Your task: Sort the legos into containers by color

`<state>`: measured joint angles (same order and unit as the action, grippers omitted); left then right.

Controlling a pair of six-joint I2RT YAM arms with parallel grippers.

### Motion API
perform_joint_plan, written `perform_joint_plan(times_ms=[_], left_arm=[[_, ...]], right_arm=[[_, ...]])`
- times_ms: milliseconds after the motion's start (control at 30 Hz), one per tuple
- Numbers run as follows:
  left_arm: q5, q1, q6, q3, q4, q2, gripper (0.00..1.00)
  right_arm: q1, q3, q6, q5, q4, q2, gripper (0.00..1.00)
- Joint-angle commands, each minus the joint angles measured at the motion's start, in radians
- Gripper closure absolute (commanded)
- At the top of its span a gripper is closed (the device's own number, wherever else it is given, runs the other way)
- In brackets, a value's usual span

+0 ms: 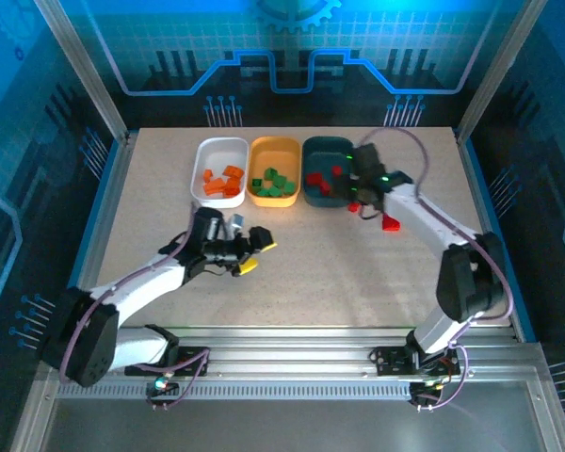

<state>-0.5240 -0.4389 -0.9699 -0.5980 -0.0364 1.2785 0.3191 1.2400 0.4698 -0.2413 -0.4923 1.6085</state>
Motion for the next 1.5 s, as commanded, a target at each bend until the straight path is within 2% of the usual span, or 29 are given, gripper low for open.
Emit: perform_joint_plan(times_ms=[0, 100, 200, 300, 567, 833, 967, 1167, 1467], left_arm=[[0.043, -0.117, -0.009, -0.066, -0.105, 0.106, 0.01], [0.043, -0.197, -0.019, -0.128, -0.153, 0.211, 0.01], [0.034, -0.234, -0.051, -0.176, -0.206, 0.294, 0.01], [0.023, -0.251, -0.086, -0.196, -0.250, 0.341, 0.01], [0.044, -0.257, -0.084, -0.171, -0.227, 0.316, 0.01], [0.039, -0.258, -0.090, -0.202, -0.223, 0.344, 0.01], [0.042, -0.257, -0.090, -0.208, -0.217, 0.347, 0.01], [0.043, -0.256, -0.086, -0.206, -0.209, 0.349, 0.01], [0.035, -0.230, -0.068, -0.212, -0.183, 0.330, 0.01]], right_arm=[[-0.134, -0.157, -0.010, 0.067, -0.039, -0.051, 0.29], [-0.232, -0.192, -0.040, 0.148, -0.059, -0.018, 0.26], [-0.259, -0.183, -0.070, 0.185, -0.044, 0.052, 0.25], [-0.262, -0.151, -0.061, 0.121, -0.057, 0.130, 0.25], [-0.284, -0.069, -0.005, 0.042, -0.142, 0.178, 0.26], [-0.306, 0.028, -0.055, 0.123, -0.197, 0.310, 0.32], [-0.307, 0.020, -0.064, 0.131, -0.179, 0.312, 0.36], [-0.307, -0.007, -0.059, 0.125, -0.145, 0.278, 0.52], [-0.283, -0.064, -0.050, 0.106, -0.120, 0.136, 0.55]])
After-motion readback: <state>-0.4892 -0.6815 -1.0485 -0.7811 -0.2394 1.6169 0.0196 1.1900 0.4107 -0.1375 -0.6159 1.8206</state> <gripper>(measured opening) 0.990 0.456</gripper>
